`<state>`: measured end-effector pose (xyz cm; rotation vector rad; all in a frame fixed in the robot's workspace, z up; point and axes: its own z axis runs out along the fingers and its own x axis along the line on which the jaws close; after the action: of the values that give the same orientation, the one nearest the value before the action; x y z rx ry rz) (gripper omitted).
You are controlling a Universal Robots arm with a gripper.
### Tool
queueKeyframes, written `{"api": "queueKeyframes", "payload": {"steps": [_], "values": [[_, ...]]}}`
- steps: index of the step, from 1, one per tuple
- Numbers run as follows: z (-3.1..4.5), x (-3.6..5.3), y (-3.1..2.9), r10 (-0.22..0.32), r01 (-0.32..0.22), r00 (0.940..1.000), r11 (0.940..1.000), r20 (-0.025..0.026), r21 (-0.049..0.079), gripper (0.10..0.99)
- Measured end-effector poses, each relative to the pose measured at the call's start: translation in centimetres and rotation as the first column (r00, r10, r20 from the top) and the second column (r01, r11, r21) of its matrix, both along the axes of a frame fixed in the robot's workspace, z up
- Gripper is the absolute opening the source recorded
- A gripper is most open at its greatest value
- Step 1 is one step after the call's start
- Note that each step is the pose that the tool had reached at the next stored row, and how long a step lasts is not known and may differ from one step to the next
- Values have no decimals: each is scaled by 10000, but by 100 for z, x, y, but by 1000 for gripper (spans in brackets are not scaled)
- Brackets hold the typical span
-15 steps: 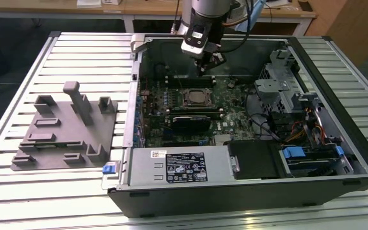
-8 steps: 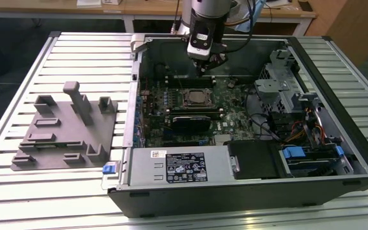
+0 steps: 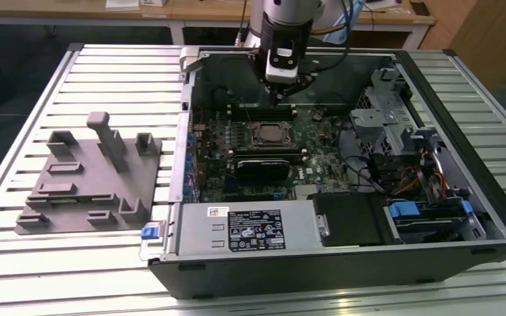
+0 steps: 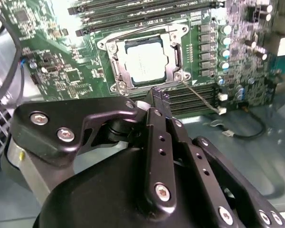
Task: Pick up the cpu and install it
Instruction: 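Install the first cpu locking lever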
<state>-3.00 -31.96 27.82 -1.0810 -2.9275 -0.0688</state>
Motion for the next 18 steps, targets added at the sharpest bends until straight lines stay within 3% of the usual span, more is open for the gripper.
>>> {"api": "queueKeyframes", "payload": {"steps": [5, 10, 14, 18], "values": [[-3, 0, 0, 790, -790, 9969, 9969, 2, -1, 106], [-5, 0, 0, 1580, -1580, 9874, 9874, 14, -1, 106], [-6, 0, 0, 2208, -2208, 9753, 9753, 26, -4, 106], [-9, 0, 0, 2853, -2853, 9584, 9584, 36, -6, 106]]}}
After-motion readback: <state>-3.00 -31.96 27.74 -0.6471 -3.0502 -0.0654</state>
